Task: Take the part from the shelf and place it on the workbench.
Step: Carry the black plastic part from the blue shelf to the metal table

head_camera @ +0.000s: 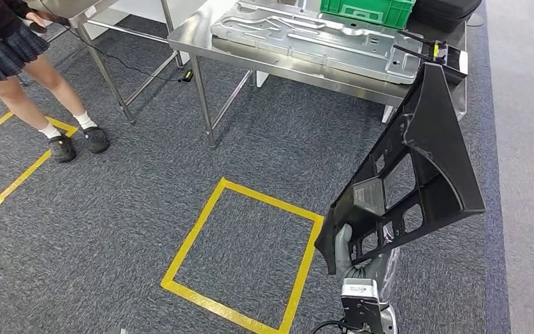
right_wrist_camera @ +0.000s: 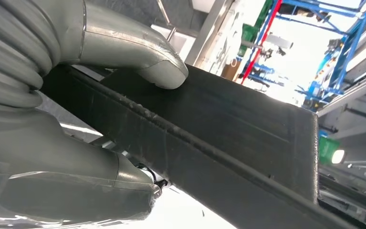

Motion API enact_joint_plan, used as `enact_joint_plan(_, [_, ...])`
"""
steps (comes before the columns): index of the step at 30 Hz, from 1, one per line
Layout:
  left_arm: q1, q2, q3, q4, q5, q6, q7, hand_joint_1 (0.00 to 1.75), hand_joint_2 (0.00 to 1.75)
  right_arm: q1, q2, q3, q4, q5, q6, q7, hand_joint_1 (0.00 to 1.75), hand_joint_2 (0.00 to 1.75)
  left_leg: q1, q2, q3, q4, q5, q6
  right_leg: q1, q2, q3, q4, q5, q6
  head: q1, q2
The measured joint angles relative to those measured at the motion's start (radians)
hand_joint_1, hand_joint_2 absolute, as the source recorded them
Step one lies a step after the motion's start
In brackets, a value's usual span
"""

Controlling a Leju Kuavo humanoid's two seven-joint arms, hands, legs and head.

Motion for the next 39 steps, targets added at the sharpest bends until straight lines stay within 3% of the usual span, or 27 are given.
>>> enact_joint_plan(2, [-0.001, 0.0, 0.0, -0.001, 0.0, 0.0, 0.0, 0.0, 1.75, -0.003, 0.0, 0.0, 0.0, 0.0, -0.002, 0.0, 1.75, 1.75, 0.002, 0.029, 0.006, -0.012, 0.008, 0.015, 0.004, -0.05, -0.023, 0.041, -0.025, 0.008, 0.001, 0.0])
enact_joint_plan(4, [0.0, 0.0, 0.001, -0.001, 0.0, 0.0, -0.001, 0.0, 1.75, -0.007, 0.0, 0.0, 0.002, 0.0, -0.003, 0.0, 1.75, 1.75, -0.001, 0.059, 0.008, -0.016, 0.008, 0.024, 0.005, -0.115, -0.081, 0.156, -0.086, 0.012, 0.002, 0.0])
enact_joint_plan(6, [0.003, 0.001, 0.001, -0.001, 0.0, 0.0, 0.0, 0.0, 1.75, -0.008, 0.0, 0.0, 0.005, -0.002, -0.003, 0.0, 1.75, 1.75, -0.004, 0.091, 0.008, -0.014, 0.005, 0.025, 0.003, -0.132, -0.136, 0.263, -0.123, 0.016, 0.002, 0.0])
enact_joint_plan(7, [0.003, 0.001, 0.001, -0.001, 0.0, 0.0, 0.0, 0.0, 1.75, -0.008, 0.0, 0.0, 0.007, -0.003, -0.003, 0.0, 1.75, 1.75, -0.004, 0.106, 0.008, -0.014, 0.003, 0.024, 0.003, -0.135, -0.139, 0.271, -0.116, 0.017, 0.002, 0.0])
enact_joint_plan(8, [0.002, 0.001, 0.001, -0.001, 0.0, 0.0, 0.0, 0.0, 1.75, -0.008, 0.0, 0.0, 0.008, -0.005, -0.002, 0.0, 1.75, 1.75, -0.005, 0.12, 0.01, -0.013, 0.001, 0.023, 0.004, -0.14, -0.12, 0.238, -0.092, 0.015, 0.002, 0.0])
enact_joint_plan(10, [0.001, 0.001, 0.001, -0.001, -0.001, 0.001, 0.0, 0.0, 1.75, -0.015, 0.0, 0.0, 0.01, -0.009, 0.002, 0.0, 1.75, 1.75, -0.008, 0.143, 0.017, -0.013, -0.006, 0.017, 0.009, -0.174, -0.041, 0.101, -0.035, 0.006, 0.002, 0.0])
enact_joint_plan(12, [0.0, 0.001, 0.001, -0.001, -0.001, 0.001, 0.001, 0.0, 1.75, -0.029, 0.0, 0.0, 0.013, -0.014, 0.005, 0.0, 1.75, 1.75, -0.013, 0.163, 0.024, -0.011, -0.013, 0.008, 0.017, -0.205, 0.011, 0.009, -0.011, -0.006, 0.002, 0.0])
enact_joint_plan(13, [0.0, 0.001, 0.001, -0.001, -0.001, 0.002, 0.001, 0.0, 1.75, -0.035, 0.0, 0.0, 0.015, -0.015, 0.006, -0.001, 1.75, 1.75, -0.015, 0.172, 0.026, -0.01, -0.016, 0.002, 0.021, -0.208, 0.017, -0.003, -0.012, -0.011, 0.002, 0.0])
enact_joint_plan(15, [-0.002, 0.001, 0.002, -0.001, -0.001, 0.002, 0.001, 0.0, 1.75, -0.04, 0.0, 0.0, 0.019, -0.017, 0.006, -0.002, 1.75, 1.75, -0.013, 0.187, 0.031, -0.011, -0.022, -0.008, 0.021, -0.184, 0.017, -0.007, -0.009, -0.021, 0.002, 0.0])
enact_joint_plan(17, [-0.005, 0.002, 0.002, -0.002, -0.003, 0.002, 0.0, 0.0, 1.75, -0.042, 0.0, 0.0, 0.023, -0.018, 0.005, -0.004, 1.75, 1.75, -0.01, 0.153, 0.022, 0.023, -0.049, -0.018, 0.014, -0.162, 0.021, -0.018, -0.003, -0.033, 0.002, 0.0])
enact_joint_plan(19, [-0.004, 0.002, 0.003, -0.002, -0.007, 0.002, 0.0, 0.0, 1.75, -0.047, 0.002, 0.0, 0.027, -0.018, 0.005, -0.008, 1.75, 1.75, -0.007, 0.097, -0.027, 0.132, -0.107, -0.023, 0.011, -0.141, 0.024, -0.022, -0.001, -0.042, 0.002, 0.0])
enact_joint_plan(21, [0.001, 0.002, 0.006, -0.002, -0.011, 0.002, 0.0, 0.0, 1.75, -0.049, 0.004, 0.002, 0.032, -0.018, 0.005, -0.01, 1.75, 1.75, -0.006, 0.077, -0.09, 0.253, -0.151, -0.027, 0.012, -0.114, 0.022, -0.02, -0.001, -0.045, 0.002, 0.0])
enact_joint_plan(22, [0.003, 0.002, 0.008, -0.002, -0.011, 0.002, 0.0, 0.0, 1.75, -0.049, 0.004, 0.002, 0.034, -0.019, 0.005, -0.011, 1.75, 1.75, -0.005, 0.074, -0.106, 0.275, -0.147, -0.029, 0.012, -0.099, 0.022, -0.018, -0.001, -0.045, 0.002, 0.0])
enact_joint_plan(23, [0.004, 0.002, 0.01, -0.002, -0.011, 0.003, 0.0, 0.0, 1.75, -0.048, 0.004, 0.002, 0.036, -0.019, 0.005, -0.011, 1.75, 1.75, -0.004, 0.071, -0.103, 0.257, -0.122, -0.03, 0.012, -0.083, 0.022, -0.016, -0.002, -0.044, 0.002, 0.0])
enact_joint_plan(24, [0.003, 0.003, 0.011, -0.002, -0.011, 0.003, 0.0, 0.0, 1.75, -0.048, 0.004, 0.002, 0.037, -0.019, 0.006, -0.011, 1.75, 1.75, -0.001, 0.064, -0.085, 0.206, -0.084, -0.03, 0.011, -0.067, 0.022, -0.012, -0.003, -0.042, 0.002, 0.0])
enact_joint_plan(26, [0.002, 0.003, 0.014, -0.002, -0.011, 0.003, 0.0, 0.0, 1.75, -0.048, 0.004, 0.002, 0.037, -0.021, 0.006, -0.012, 1.75, 1.75, 0.006, 0.021, -0.034, 0.077, -0.021, -0.027, 0.011, -0.04, 0.019, -0.001, -0.007, -0.034, 0.002, 0.0])
enact_joint_plan(28, [0.001, 0.003, 0.017, -0.002, -0.012, 0.003, 0.001, 0.0, 1.75, -0.047, 0.004, 0.002, 0.037, -0.021, 0.006, -0.013, 1.75, 1.75, 0.007, -0.01, -0.009, 0.019, -0.008, -0.019, 0.01, -0.017, 0.01, 0.005, -0.007, -0.021, 0.002, 0.0])
enact_joint_plan(30, [0.0, 0.003, 0.017, -0.003, -0.013, 0.002, 0.001, 0.0, 1.75, -0.044, 0.005, 0.002, 0.037, -0.021, 0.006, -0.015, 1.75, 1.75, 0.004, 0.004, -0.007, 0.015, -0.006, -0.004, 0.007, 0.004, 0.003, 0.003, -0.002, -0.006, 0.002, 0.0])
enact_joint_plan(31, [-0.001, 0.003, 0.017, -0.003, -0.014, 0.002, 0.001, 0.0, 1.75, -0.041, 0.004, 0.002, 0.037, -0.021, 0.005, -0.016, 1.75, 1.75, 0.003, 0.016, -0.005, 0.011, -0.002, 0.004, 0.007, -0.004, -0.002, 0.007, -0.004, -0.001, 0.002, 0.0])
enact_joint_plan(33, [-0.002, 0.003, 0.018, -0.004, -0.015, 0.002, 0.0, 0.0, 1.75, -0.039, 0.004, 0.002, 0.036, -0.021, 0.004, -0.017, 1.75, 1.75, 0.005, 0.042, -0.003, 0.002, 0.005, 0.019, 0.01, -0.059, -0.032, 0.065, -0.039, 0.005, 0.003, 0.0])
enact_joint_plan(34, [-0.001, 0.003, 0.018, -0.004, -0.015, 0.002, 0.0, 0.0, 1.75, -0.039, 0.004, 0.002, 0.036, -0.021, 0.004, -0.017, 1.75, 1.75, 0.001, 0.056, -0.002, 0.002, 0.005, 0.023, 0.011, -0.095, -0.062, 0.125, -0.07, 0.007, 0.004, 0.0])
enact_joint_plan(36, [0.002, 0.003, 0.018, -0.004, -0.016, 0.002, 0.0, 0.0, 1.75, -0.038, 0.004, 0.002, 0.037, -0.021, 0.002, -0.017, 1.75, 1.75, -0.005, 0.086, -0.003, 0.002, 0.002, 0.028, 0.008, -0.128, -0.126, 0.25, -0.121, 0.01, 0.005, 0.0])
enact_joint_plan(37, [0.003, 0.003, 0.018, -0.004, -0.017, 0.002, 0.001, 0.0, 1.75, -0.037, 0.004, 0.002, 0.037, -0.018, 0.0, -0.018, 1.75, 1.75, -0.007, 0.098, -0.003, 0.003, 0.0, 0.028, 0.006, -0.132, -0.142, 0.279, -0.124, 0.011, 0.004, 0.0])
enact_joint_plan(38, [0.003, 0.003, 0.019, -0.004, -0.019, 0.002, 0.002, 0.0, 1.75, -0.036, 0.004, 0.002, 0.038, -0.014, -0.003, -0.019, 1.75, 1.75, -0.008, 0.107, -0.002, 0.003, -0.002, 0.027, 0.005, -0.135, -0.137, 0.269, -0.109, 0.011, 0.004, 0.0])
enact_joint_plan(39, [0.001, 0.003, 0.019, -0.004, -0.022, 0.002, 0.003, 0.0, 1.75, -0.035, 0.004, 0.002, 0.038, -0.008, -0.007, -0.02, 1.75, 1.75, -0.009, 0.114, -0.001, 0.004, -0.004, 0.024, 0.004, -0.138, -0.108, 0.218, -0.079, 0.01, 0.004, 0.0])
